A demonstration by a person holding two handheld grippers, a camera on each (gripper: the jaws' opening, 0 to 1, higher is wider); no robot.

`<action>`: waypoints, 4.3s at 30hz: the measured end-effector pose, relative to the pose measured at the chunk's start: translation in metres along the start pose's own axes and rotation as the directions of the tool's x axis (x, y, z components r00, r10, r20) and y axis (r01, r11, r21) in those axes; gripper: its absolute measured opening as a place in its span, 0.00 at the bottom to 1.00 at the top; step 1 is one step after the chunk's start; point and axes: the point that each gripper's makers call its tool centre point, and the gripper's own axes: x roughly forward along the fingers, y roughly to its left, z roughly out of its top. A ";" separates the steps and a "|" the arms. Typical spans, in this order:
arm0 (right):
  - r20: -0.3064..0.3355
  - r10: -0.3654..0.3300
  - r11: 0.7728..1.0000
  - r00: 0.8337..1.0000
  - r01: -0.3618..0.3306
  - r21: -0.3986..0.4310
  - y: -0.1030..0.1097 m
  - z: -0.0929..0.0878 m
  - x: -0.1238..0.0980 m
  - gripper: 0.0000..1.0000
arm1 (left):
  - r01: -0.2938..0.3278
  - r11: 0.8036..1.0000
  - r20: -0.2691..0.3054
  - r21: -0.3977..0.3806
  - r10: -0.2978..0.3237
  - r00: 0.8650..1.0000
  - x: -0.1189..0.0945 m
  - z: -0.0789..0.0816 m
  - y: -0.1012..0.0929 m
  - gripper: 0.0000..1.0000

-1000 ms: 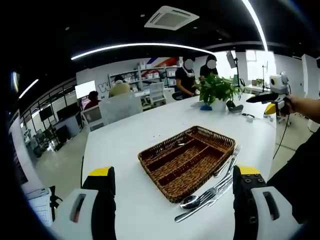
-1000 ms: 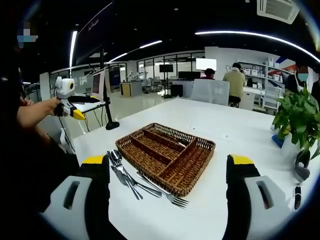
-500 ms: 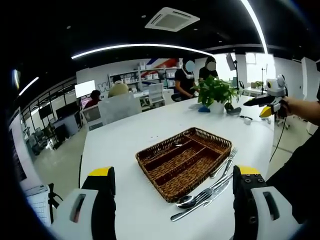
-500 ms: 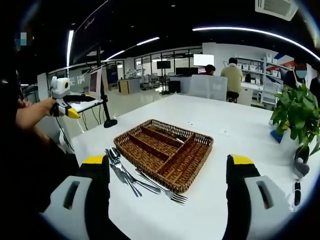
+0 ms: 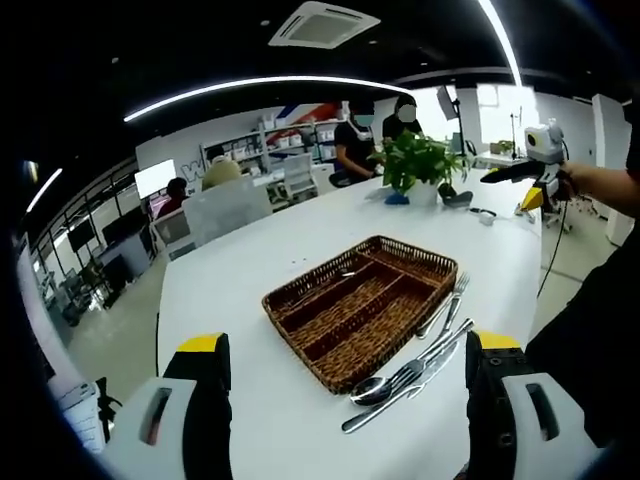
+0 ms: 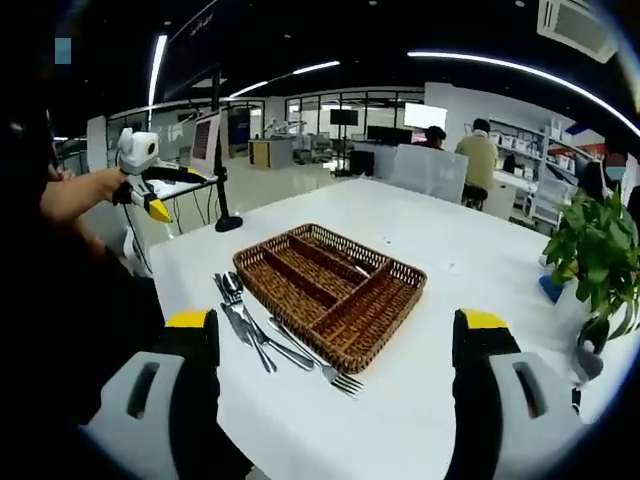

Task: Arrange the knives, forks, and spoons in their matching storage slots by inserting each utensil handle-first until every utensil is classified and aligned in the correct compartment

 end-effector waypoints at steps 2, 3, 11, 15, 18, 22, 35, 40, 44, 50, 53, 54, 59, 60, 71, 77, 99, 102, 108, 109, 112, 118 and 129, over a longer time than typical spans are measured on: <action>-0.010 0.020 0.999 1.000 -0.021 -0.033 0.002 0.005 0.002 1.00 | -0.005 1.000 0.004 -0.010 0.005 1.000 -0.002 0.000 0.000 0.99; -0.008 0.028 0.999 1.000 -0.029 -0.039 0.004 0.007 0.003 1.00 | -0.006 1.000 0.007 -0.011 0.006 1.000 -0.003 -0.001 -0.001 0.99; -0.004 0.128 0.989 0.992 -0.128 -0.075 0.026 0.018 0.025 1.00 | -0.004 1.000 -0.001 -0.015 0.004 1.000 -0.007 -0.008 -0.005 0.99; 0.010 0.193 0.975 0.981 -0.191 -0.110 0.030 0.034 0.038 1.00 | -0.004 1.000 -0.002 -0.011 0.004 1.000 -0.012 -0.007 -0.007 0.99; 0.009 0.230 0.965 0.973 -0.227 -0.129 0.039 0.040 0.043 1.00 | 0.006 1.000 0.015 -0.019 -0.006 1.000 -0.017 -0.004 -0.010 0.99; 0.006 0.264 0.954 0.965 -0.260 -0.146 0.050 0.047 0.050 1.00 | -0.010 1.000 0.020 -0.022 0.010 1.000 -0.021 -0.003 -0.008 0.99; -0.033 0.343 0.915 0.939 -0.342 -0.215 0.080 0.049 0.078 0.95 | -0.014 1.000 0.025 -0.025 0.014 1.000 -0.025 -0.003 -0.010 0.99; -0.033 0.380 0.902 0.925 -0.378 -0.209 0.096 0.040 0.093 0.88 | -0.024 0.999 0.024 -0.044 0.025 0.999 -0.026 -0.004 -0.006 0.99; -0.035 0.395 0.896 0.918 -0.393 -0.205 0.105 0.034 0.102 0.86 | -0.030 0.998 0.033 -0.049 0.032 0.999 -0.027 -0.001 -0.004 0.99; -0.051 0.411 0.885 0.910 -0.412 -0.216 0.114 0.025 0.111 0.82 | -0.034 0.998 0.040 -0.048 0.036 0.999 -0.026 0.001 -0.003 0.99; -0.061 0.414 0.881 0.908 -0.417 -0.224 0.116 0.018 0.116 0.79 | -0.036 0.998 0.044 -0.052 0.039 0.998 -0.025 0.001 -0.003 0.99; -0.066 0.412 0.882 0.909 -0.416 -0.223 0.115 0.016 0.118 0.78 | -0.038 0.998 0.045 -0.053 0.041 0.998 -0.025 0.001 -0.003 0.99; -0.072 0.414 0.885 0.908 -0.420 -0.204 0.116 0.004 0.125 0.72 | -0.045 0.997 0.041 -0.058 0.048 0.998 -0.026 -0.005 -0.002 0.99; -0.075 0.414 0.884 0.907 -0.420 -0.205 0.116 0.001 0.127 0.71 | -0.045 0.997 0.039 -0.061 0.048 0.998 -0.026 -0.007 -0.002 0.99; -0.084 0.425 0.877 0.902 -0.432 -0.210 0.126 -0.014 0.142 0.64 | -0.049 0.998 0.005 -0.040 0.049 0.999 -0.026 -0.015 0.000 0.99; -0.118 0.437 0.865 0.892 -0.453 -0.217 0.135 -0.028 0.150 0.56 | -0.050 0.998 -0.015 -0.029 0.050 0.999 -0.026 -0.020 0.000 0.99; -0.200 0.487 0.835 0.850 -0.520 -0.179 0.159 -0.083 0.190 0.28 | -0.067 0.997 -0.007 -0.046 0.066 0.998 -0.031 -0.020 0.002 0.99; -0.215 0.500 0.831 0.839 -0.534 -0.153 0.163 -0.089 0.194 0.21 | -0.070 0.996 -0.005 -0.050 0.070 0.998 -0.032 -0.021 0.003 0.99; -0.271 0.495 0.819 0.826 -0.548 -0.172 0.166 -0.108 0.204 0.15 | -0.066 0.996 -0.008 -0.058 0.065 0.998 -0.031 -0.023 0.001 0.99; -0.276 0.498 0.817 0.822 -0.552 -0.169 0.168 -0.110 0.206 0.14 | -0.064 0.996 -0.006 -0.057 0.064 0.998 -0.030 -0.022 0.000 0.99; -0.283 0.498 0.812 0.819 -0.556 -0.179 0.170 -0.115 0.209 0.13 | -0.064 0.996 -0.015 -0.056 0.063 0.998 -0.031 -0.025 -0.001 0.99; -0.287 0.499 0.808 0.818 -0.559 -0.187 0.173 -0.119 0.214 0.10 | -0.068 0.996 -0.019 -0.057 0.067 0.998 -0.033 -0.027 0.001 0.99; -0.232 0.492 0.831 0.839 -0.532 -0.163 0.169 -0.118 0.224 0.05 | -0.070 0.996 -0.028 -0.059 0.069 0.997 -0.032 -0.030 0.000 0.99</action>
